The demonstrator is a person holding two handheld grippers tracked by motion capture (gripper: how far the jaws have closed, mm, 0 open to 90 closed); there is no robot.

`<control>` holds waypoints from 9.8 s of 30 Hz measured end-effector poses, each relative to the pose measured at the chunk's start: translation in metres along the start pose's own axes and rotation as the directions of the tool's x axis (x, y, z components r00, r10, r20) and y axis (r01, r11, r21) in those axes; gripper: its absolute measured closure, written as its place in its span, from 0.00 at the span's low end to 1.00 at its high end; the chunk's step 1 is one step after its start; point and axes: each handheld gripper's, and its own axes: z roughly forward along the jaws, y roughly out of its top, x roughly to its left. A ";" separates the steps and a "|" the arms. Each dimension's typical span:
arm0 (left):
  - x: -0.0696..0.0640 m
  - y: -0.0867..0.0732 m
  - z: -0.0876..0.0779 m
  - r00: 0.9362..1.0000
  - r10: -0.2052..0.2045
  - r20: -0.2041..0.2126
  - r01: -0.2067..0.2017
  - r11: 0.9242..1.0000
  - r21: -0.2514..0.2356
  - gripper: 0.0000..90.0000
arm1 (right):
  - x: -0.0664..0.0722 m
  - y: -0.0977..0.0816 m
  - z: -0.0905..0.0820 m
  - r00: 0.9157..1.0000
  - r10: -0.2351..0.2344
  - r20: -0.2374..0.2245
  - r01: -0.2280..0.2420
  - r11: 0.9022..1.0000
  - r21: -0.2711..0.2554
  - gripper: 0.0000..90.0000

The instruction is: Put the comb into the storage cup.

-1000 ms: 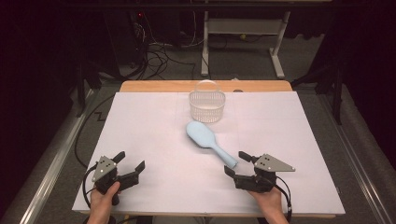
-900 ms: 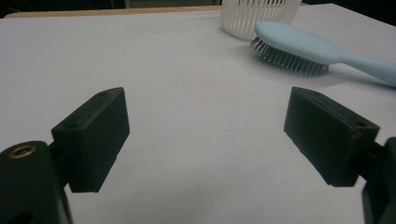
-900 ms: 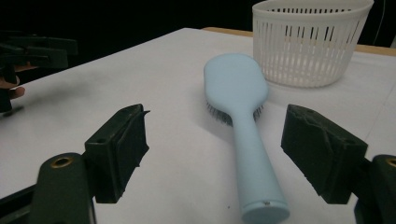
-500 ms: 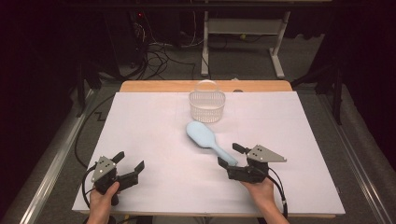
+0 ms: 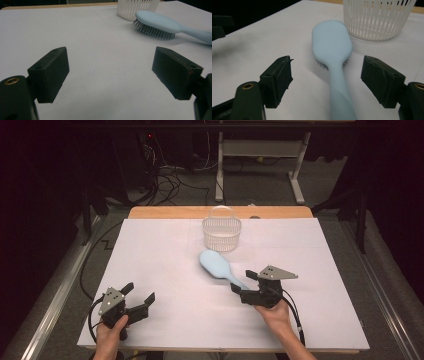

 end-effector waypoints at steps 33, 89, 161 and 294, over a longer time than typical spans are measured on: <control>0.000 0.000 0.000 1.000 0.007 0.002 -0.007 1.000 0.002 0.17 | -0.008 0.035 0.044 0.992 -0.114 0.051 0.081 0.896 0.437 0.49; -0.006 0.000 0.003 0.997 0.071 -0.011 -0.070 0.997 0.032 0.17 | 0.002 0.050 0.093 0.979 -0.199 0.041 0.121 0.733 0.669 0.78; -0.032 0.018 0.023 0.995 0.094 0.030 -0.095 0.994 0.061 0.14 | 0.009 0.015 -0.036 0.978 -0.205 -0.022 0.202 0.931 0.305 0.78; -0.155 0.082 0.113 0.880 0.172 0.443 -0.219 0.974 0.056 0.21 | 0.011 0.010 -0.033 0.984 -0.169 -0.051 0.176 0.965 0.193 0.78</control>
